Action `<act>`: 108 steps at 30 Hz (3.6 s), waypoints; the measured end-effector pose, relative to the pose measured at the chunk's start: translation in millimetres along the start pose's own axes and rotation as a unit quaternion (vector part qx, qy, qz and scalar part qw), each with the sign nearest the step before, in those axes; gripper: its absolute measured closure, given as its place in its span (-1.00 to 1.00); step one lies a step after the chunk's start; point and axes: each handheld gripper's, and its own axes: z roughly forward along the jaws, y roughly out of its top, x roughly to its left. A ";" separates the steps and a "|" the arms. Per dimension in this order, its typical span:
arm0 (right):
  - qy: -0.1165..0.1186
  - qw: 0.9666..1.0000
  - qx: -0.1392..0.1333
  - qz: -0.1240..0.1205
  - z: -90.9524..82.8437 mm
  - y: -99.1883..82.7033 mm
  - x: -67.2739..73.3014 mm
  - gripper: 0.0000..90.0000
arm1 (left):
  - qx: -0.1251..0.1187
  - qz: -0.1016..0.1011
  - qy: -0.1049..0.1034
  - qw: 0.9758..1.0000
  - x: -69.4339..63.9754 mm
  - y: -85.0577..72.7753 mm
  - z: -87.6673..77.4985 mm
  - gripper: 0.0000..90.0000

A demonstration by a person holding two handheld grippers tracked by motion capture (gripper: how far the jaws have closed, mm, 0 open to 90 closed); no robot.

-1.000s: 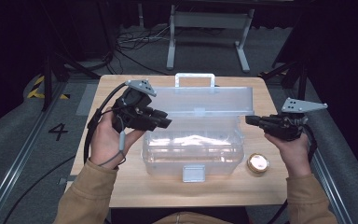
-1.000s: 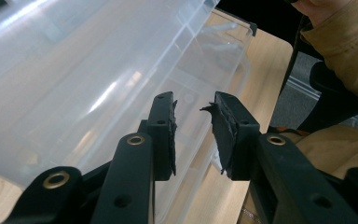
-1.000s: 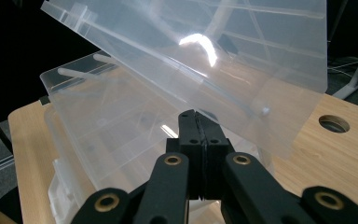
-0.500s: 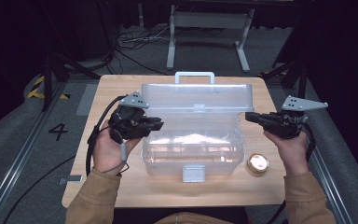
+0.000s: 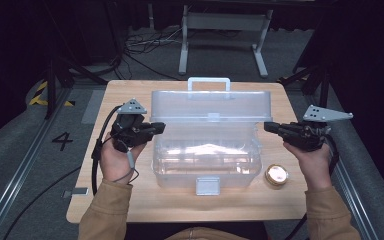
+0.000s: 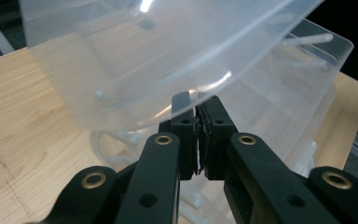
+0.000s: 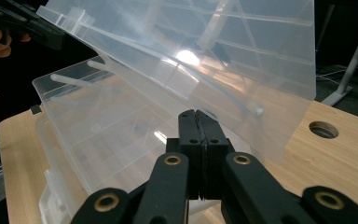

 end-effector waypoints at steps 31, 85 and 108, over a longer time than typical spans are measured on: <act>-0.097 0.995 0.000 0.015 -11.1 -16.0 7.9 0.28 | -0.017 0.012 0.006 1.000 15.2 9.0 7.2 0.88; -0.307 0.951 -0.032 0.018 69.8 35.8 15.5 0.19 | -0.035 0.022 0.001 0.999 31.6 24.0 14.0 0.85; -0.344 0.934 -0.078 0.046 73.8 35.5 12.2 0.74 | -0.023 0.021 -0.002 1.000 31.0 21.7 14.3 0.77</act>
